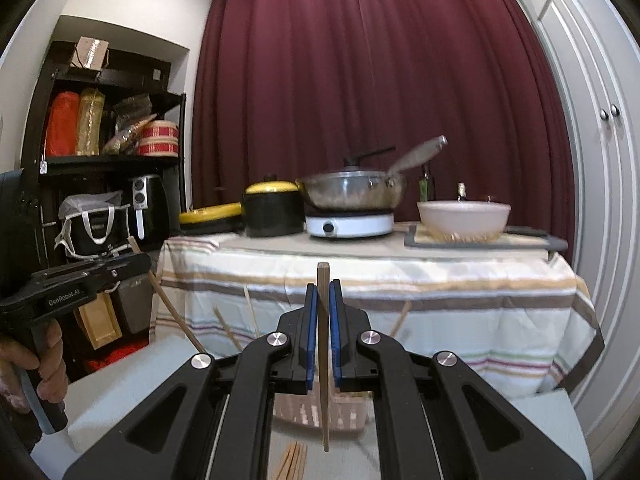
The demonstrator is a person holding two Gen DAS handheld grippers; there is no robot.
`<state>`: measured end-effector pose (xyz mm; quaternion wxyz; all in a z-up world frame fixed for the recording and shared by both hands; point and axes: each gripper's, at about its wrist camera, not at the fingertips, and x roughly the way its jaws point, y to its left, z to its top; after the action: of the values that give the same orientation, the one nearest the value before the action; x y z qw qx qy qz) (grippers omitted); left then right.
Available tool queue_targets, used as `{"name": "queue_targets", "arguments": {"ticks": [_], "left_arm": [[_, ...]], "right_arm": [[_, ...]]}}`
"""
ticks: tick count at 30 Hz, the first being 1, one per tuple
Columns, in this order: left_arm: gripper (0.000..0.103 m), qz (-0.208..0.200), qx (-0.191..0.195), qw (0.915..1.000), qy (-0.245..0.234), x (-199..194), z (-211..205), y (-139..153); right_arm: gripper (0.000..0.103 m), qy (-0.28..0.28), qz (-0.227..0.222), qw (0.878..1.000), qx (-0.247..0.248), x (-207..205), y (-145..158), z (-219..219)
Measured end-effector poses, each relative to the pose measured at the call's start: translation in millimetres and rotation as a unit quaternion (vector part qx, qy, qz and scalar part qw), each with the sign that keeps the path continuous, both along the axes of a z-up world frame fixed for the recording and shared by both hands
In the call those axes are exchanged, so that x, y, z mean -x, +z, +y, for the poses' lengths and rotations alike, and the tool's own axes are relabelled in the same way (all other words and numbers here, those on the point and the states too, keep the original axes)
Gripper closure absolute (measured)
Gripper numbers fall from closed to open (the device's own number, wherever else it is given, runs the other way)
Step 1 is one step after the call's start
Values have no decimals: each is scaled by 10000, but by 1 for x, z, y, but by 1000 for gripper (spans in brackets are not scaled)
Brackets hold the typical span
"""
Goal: Organize utensils
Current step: 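Lift both held chopsticks upright and carry them above the caddy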
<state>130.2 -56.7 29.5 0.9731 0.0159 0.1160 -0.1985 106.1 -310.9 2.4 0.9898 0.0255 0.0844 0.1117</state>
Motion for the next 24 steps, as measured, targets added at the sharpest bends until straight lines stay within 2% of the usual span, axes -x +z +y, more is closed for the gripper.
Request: {"name": "queue_targets", "arguments": {"ticks": [7, 16, 20, 24], "left_arm": [[97, -158, -27, 9999, -12, -26, -15, 17], [97, -300, 111, 9994, 164, -64, -18, 30], [97, -185, 121, 9995, 232, -84, -21, 19], [97, 84, 44, 9997, 241, -102, -25, -8]], "right_arm": [[96, 5, -361, 9993, -16, -24, 23, -1], [96, -21, -475, 9989, 13, -65, 27, 3], [96, -10, -378, 9993, -32, -82, 15, 4], [96, -25, -149, 9999, -19, -99, -8, 6]]}}
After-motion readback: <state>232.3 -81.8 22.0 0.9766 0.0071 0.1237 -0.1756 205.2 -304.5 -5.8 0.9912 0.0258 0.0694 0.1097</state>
